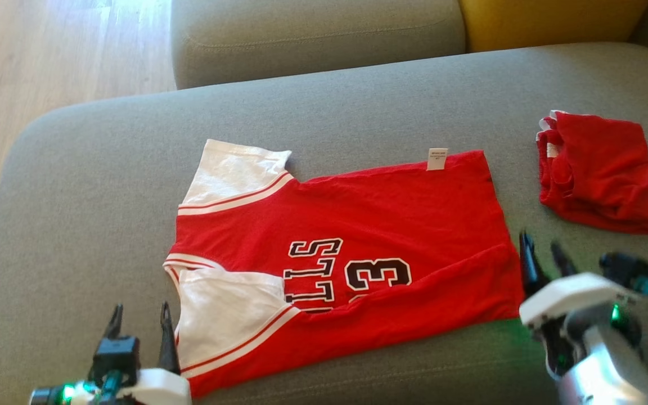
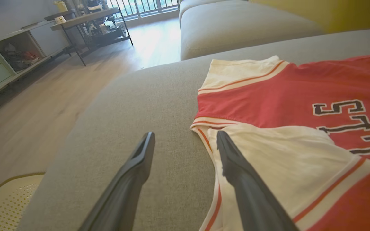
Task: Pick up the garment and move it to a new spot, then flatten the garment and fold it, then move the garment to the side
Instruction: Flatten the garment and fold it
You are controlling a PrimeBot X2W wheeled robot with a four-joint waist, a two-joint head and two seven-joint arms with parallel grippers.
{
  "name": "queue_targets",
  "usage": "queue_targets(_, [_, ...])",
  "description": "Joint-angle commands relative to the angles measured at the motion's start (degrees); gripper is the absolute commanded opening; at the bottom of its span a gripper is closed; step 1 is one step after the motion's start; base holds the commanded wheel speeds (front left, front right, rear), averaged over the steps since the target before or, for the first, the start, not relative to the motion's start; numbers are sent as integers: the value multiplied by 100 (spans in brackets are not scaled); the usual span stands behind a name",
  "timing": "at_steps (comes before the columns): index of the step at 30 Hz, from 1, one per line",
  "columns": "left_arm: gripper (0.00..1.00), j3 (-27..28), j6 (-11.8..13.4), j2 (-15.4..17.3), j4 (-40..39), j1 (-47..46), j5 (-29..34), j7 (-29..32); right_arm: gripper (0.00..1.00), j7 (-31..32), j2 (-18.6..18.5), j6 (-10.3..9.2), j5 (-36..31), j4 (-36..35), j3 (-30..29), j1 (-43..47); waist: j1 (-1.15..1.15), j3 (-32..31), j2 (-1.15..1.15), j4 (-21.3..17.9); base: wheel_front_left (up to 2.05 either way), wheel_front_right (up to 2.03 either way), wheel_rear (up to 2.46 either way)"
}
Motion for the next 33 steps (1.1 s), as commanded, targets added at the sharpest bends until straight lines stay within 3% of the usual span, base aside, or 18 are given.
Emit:
queue_targets(1, [100,257,66,77,-269,-362,-19,-133,100,-62,-12,-2,-187,-494,181,-131,0,15,0,18,0,0,0])
queue_targets(8, [100,453,162,27,-690,-542,-39,-410,100,-62,-12,-2,-1373,-2550,470,558,0,104,0,51,0,0,0])
queue_targets(14, [100,483,145,-60,-1093,-612,112,-422,100,38,-12,-2,-1371,-3480,591,1072,0,293,0,34,0,0,0])
queue_targets(18, [100,482,-70,84,-1061,-783,175,-423,100,174,-12,-2,-1313,-3860,600,1140,0,499,0,-54,0,0,0])
queue_targets(22, [100,627,-494,227,-787,-1239,-196,-412,100,300,-12,-2,-1270,-4201,612,1072,0,775,0,-172,0,0,0])
queue_targets(25, [100,627,-885,585,-552,-1842,-228,-223,100,376,-12,-2,-1234,-4437,661,960,0,1054,0,-291,0,0,0])
queue_targets(33, [100,588,-1923,1332,368,-3669,-579,1120,100,435,-12,-2,-1129,-4838,953,358,0,1865,0,-689,0,0,0])
